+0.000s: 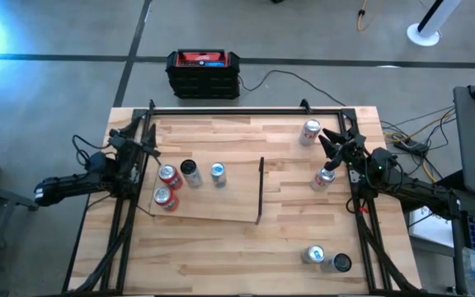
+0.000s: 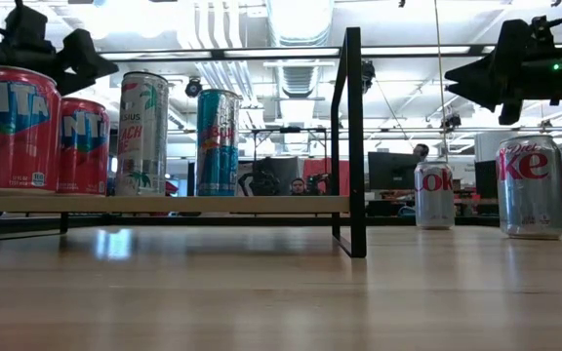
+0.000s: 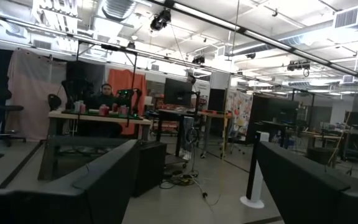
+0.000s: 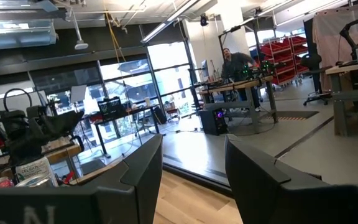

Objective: Place canned beverage on shelf
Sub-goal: Put the top silver soda can on the shelf

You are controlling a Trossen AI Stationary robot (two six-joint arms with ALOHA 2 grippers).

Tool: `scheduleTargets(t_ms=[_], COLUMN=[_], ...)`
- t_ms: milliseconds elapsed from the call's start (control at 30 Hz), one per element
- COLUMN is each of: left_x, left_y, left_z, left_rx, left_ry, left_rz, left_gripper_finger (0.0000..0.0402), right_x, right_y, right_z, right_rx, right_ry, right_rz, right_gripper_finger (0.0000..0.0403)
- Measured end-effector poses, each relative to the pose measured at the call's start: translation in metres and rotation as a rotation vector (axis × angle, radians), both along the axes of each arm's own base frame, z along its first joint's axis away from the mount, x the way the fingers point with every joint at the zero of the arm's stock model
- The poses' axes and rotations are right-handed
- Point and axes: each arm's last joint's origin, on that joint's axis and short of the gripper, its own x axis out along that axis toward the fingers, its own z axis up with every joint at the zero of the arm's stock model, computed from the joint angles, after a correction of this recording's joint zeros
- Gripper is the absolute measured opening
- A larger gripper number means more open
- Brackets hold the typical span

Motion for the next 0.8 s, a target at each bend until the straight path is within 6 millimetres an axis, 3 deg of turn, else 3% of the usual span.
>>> scheduleTargets(t_ms=[800], left_x=[-0.0005], left_y=[-0.0001], left_z=[0.0019], left_rx=[0.001], left_ry=[-0.003], left_rz=[-0.001], left_gripper_finger=[0.0311], right_x=[-0.0003], right_y=[0.0001], right_z=[0.0011], right_rx=[0.011], right_ry=[-0.022], right_rz=[0.005], right_gripper_finger=[0.0157])
